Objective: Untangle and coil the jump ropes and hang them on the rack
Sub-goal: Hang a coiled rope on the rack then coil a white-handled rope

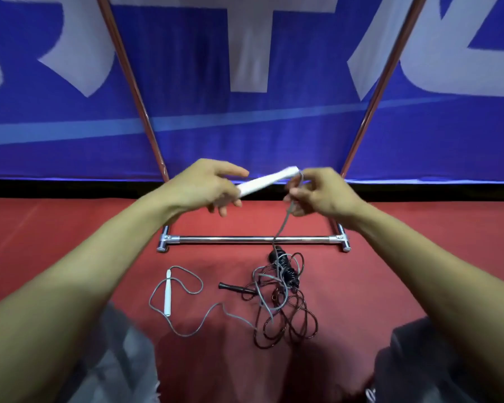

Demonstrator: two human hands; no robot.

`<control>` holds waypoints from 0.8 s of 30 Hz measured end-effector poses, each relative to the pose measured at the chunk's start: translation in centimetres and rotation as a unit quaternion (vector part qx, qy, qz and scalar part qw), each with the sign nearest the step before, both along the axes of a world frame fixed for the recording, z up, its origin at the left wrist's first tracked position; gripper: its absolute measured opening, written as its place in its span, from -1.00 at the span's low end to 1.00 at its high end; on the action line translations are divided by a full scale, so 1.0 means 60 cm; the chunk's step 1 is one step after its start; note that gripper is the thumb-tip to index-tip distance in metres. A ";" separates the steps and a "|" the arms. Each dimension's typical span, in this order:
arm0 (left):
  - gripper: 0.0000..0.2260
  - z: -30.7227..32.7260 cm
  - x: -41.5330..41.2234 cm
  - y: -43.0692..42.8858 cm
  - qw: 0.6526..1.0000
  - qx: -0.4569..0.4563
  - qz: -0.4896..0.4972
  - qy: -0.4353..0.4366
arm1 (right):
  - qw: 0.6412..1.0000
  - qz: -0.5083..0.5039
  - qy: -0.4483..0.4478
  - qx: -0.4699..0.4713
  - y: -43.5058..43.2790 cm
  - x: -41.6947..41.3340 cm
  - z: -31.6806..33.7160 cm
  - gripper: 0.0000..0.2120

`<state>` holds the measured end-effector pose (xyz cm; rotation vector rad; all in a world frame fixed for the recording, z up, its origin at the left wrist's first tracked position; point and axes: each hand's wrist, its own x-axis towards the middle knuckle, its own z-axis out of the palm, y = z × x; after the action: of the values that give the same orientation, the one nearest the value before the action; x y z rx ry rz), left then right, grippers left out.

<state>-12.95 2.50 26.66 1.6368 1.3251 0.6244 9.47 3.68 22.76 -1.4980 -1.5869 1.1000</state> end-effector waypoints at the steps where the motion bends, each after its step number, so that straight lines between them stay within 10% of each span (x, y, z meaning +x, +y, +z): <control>1: -0.67 -0.006 0.004 -0.004 0.999 -0.003 -0.016 0.042 | 0.999 -0.020 0.035 0.013 0.003 -0.002 0.010 -0.87; 14: -0.83 -0.061 0.103 -0.039 0.996 0.002 0.066 -0.063 | 0.941 -0.044 0.334 0.015 -0.037 -0.010 0.101 -0.94; 24: -0.72 -0.048 0.102 -0.040 0.978 0.019 0.108 -0.180 | 0.971 -0.068 0.221 -0.063 -0.036 -0.008 0.049 -0.72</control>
<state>-6.82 0.10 23.78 1.3374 1.2331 1.0297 8.98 1.51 25.70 -1.3017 -1.1104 1.3630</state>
